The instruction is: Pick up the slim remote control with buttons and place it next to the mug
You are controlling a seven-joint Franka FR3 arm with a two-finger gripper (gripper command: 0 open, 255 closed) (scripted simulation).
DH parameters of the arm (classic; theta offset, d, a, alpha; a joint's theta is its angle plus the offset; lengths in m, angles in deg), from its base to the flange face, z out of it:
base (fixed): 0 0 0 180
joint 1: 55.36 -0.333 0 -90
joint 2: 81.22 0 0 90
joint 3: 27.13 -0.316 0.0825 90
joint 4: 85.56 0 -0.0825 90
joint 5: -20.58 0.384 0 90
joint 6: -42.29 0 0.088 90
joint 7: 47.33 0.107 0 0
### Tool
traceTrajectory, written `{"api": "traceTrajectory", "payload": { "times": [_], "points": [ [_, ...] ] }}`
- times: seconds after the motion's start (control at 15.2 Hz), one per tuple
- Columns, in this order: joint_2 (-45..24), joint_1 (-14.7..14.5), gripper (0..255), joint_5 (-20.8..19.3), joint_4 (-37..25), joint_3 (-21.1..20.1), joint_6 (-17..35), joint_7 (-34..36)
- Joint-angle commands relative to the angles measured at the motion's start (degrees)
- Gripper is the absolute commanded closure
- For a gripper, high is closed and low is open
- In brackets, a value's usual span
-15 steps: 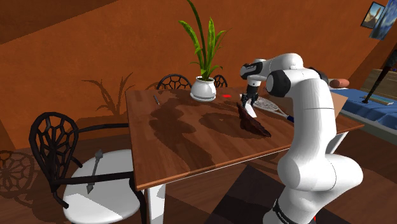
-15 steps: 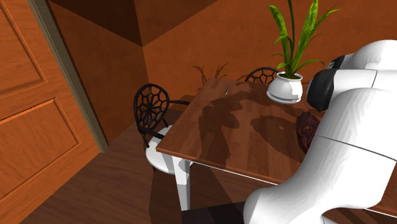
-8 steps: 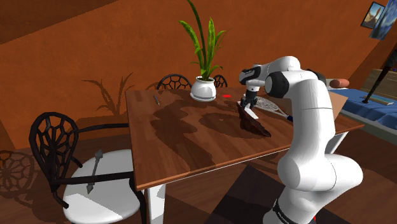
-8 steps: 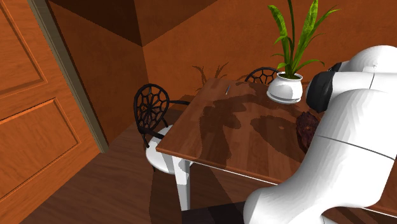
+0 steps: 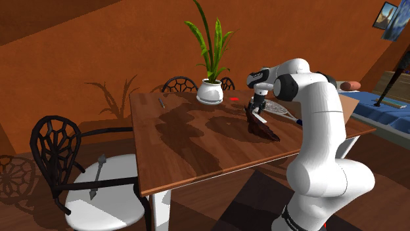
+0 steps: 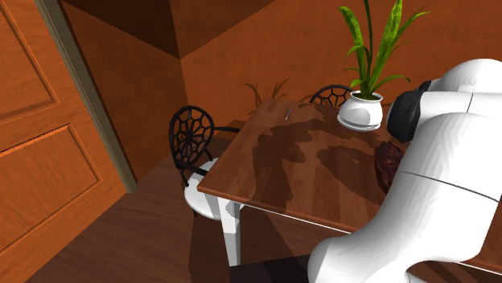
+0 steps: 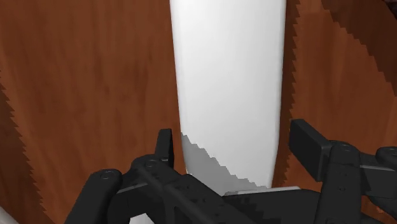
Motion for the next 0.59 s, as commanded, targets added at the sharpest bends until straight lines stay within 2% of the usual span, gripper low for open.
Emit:
{"api": "traceTrajectory", "payload": {
  "times": [0.0,0.26,0.53],
  "points": [
    [0.0,0.0,0,0.0,0.01,0.01,0.0,0.0],
    [0.0,0.0,0,0.0,0.0,0.01,-0.01,0.0],
    [1.91,0.06,0,-0.44,-4.25,0.27,-6.14,0.33]
  ]
}}
